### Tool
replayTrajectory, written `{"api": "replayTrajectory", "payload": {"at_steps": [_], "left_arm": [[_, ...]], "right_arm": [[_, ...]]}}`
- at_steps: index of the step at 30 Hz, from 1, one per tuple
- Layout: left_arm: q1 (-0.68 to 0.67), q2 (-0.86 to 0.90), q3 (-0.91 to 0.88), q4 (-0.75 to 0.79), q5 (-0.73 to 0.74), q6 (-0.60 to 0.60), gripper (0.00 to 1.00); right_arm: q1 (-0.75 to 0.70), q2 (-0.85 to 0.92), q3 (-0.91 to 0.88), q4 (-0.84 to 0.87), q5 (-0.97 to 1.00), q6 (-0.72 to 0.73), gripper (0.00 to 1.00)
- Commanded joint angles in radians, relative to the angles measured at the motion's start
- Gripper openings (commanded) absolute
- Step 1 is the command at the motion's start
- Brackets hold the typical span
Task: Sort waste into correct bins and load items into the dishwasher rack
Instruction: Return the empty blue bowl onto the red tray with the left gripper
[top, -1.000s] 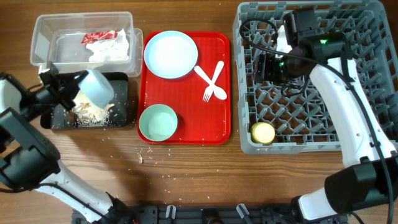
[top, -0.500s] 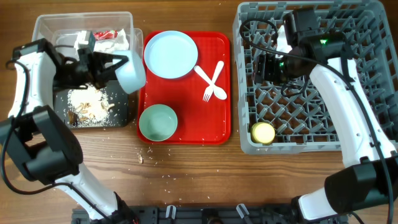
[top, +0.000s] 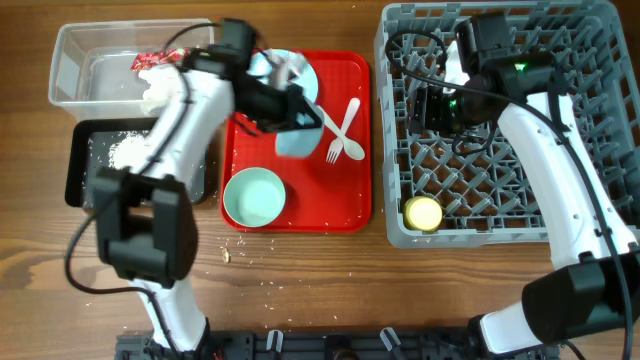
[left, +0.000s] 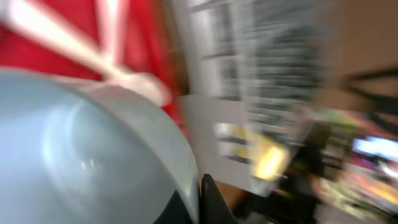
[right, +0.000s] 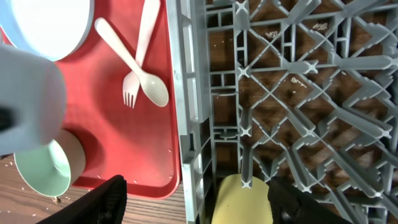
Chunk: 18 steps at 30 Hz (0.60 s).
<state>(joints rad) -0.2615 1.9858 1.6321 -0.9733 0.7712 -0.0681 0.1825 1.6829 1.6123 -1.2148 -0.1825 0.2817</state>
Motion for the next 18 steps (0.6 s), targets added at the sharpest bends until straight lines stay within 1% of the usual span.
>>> {"api": "replayTrajectory", "payload": {"at_steps": [1, 2, 5, 6, 10, 11, 13, 14, 16, 18], "left_arm": [[-0.141, -0.012, 0.008, -0.003, -0.571, -0.151, 0.04], [-0.187, -0.006, 0.003, -0.005, -0.669, -0.181, 0.04], [-0.274, 0.018, -0.012, 0.005, -0.794, -0.206, 0.04], [-0.294, 0.029, -0.015, 0.005, -0.814, -0.206, 0.04], [-0.313, 0.064, -0.016, 0.006, -0.818, -0.206, 0.05], [-0.313, 0.066, -0.016, 0.009, -0.818, -0.206, 0.12], [-0.312, 0.066, -0.016, 0.029, -0.818, -0.206, 0.33], [-0.312, 0.066, -0.016, 0.042, -0.818, -0.206, 0.38], [-0.307, 0.065, -0.014, 0.053, -0.818, -0.206, 0.41], [-0.285, 0.054, 0.008, 0.037, -0.813, -0.238, 0.42]], "right_arm": [[0.003, -0.019, 0.016, 0.002, 0.007, -0.019, 0.75], [0.003, -0.019, 0.016, 0.002, 0.007, -0.019, 0.74], [0.003, -0.019, 0.016, 0.002, 0.006, -0.019, 0.75], [0.003, -0.019, 0.016, 0.002, 0.006, -0.019, 0.75], [0.003, -0.019, 0.016, 0.002, 0.007, -0.019, 0.75], [0.003, -0.019, 0.016, 0.002, 0.006, -0.019, 0.74], [0.003, -0.019, 0.016, 0.003, 0.006, -0.019, 0.75], [0.003, -0.019, 0.016, 0.005, 0.006, -0.019, 0.75], [0.003, -0.019, 0.016, 0.01, 0.006, -0.018, 0.75], [0.003, -0.019, 0.016, 0.023, -0.01, -0.014, 0.74]]}}
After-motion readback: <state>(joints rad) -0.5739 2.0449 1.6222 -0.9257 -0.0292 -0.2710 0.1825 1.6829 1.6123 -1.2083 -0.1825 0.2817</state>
